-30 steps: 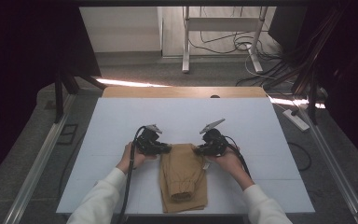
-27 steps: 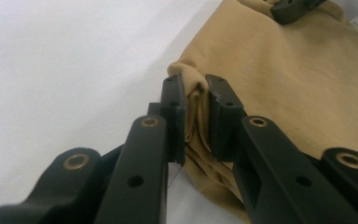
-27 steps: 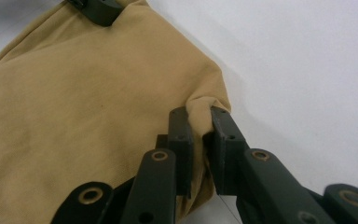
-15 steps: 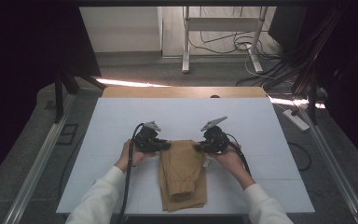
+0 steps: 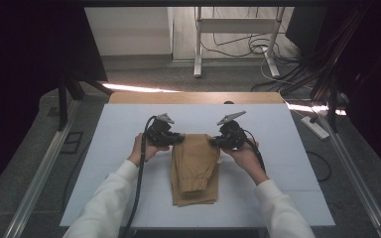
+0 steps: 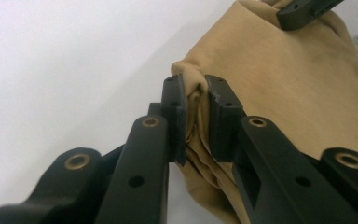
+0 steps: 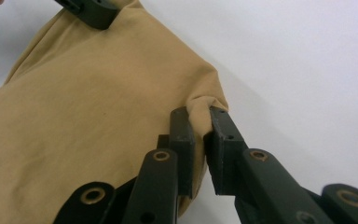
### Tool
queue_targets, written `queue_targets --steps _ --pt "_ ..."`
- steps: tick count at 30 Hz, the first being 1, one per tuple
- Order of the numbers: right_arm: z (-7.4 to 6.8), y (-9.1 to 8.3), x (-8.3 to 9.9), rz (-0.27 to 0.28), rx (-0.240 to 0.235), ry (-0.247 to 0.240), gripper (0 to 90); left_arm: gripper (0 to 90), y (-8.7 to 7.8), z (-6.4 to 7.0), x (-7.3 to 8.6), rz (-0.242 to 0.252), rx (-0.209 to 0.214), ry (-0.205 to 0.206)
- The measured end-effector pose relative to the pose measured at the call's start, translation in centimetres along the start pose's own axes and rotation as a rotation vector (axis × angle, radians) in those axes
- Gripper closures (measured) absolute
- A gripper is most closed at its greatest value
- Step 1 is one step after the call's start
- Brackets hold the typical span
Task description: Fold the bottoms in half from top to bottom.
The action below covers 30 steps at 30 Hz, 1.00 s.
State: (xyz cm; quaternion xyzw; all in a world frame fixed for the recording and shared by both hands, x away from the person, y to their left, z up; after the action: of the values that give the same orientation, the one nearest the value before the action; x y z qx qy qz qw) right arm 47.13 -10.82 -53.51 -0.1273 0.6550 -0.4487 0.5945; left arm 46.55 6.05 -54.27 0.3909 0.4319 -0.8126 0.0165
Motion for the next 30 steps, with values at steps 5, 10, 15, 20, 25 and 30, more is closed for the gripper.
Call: queue_targets --steps 5,10,15,20,25,30 --pt "1.8 -0.4 -0.8 0.010 0.043 0.022 81.1 78.6 0.1 -0.4 -1.7 0.037 -0.022 0.009" --pt "3.0 -0.3 -1.3 0.011 0.083 0.022 81.1 78.5 0.5 -0.9 -2.5 0.043 -0.029 0.017" --pt "3.8 0.1 -1.6 -0.002 0.099 0.014 81.1 78.4 0.8 -1.6 -3.1 0.034 -0.033 0.029" --pt "4.8 0.5 -1.9 -0.002 0.116 0.026 81.1 78.2 1.2 -2.2 -4.1 0.036 -0.044 0.033" --pt "6.0 0.5 -2.5 0.014 0.151 0.041 81.1 77.9 1.1 -2.5 -5.4 0.055 -0.057 0.033" --pt "6.4 0.3 -2.8 0.019 0.167 0.045 80.9 76.4 1.1 -2.5 -5.7 0.067 -0.068 0.033"
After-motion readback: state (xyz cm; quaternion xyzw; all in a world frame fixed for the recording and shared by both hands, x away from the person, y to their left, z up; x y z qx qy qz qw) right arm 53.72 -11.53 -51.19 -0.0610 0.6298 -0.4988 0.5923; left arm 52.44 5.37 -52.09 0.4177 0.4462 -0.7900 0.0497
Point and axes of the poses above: each handheld gripper's, and its own axes: y roughly forward along the jaws, x roughly out of its underside, z roughly to its right, the point moved 9 cm from there along y, roughly forward along the jaws, and after that the axes turned 14 degrees about -y, right-handed, at the moved point
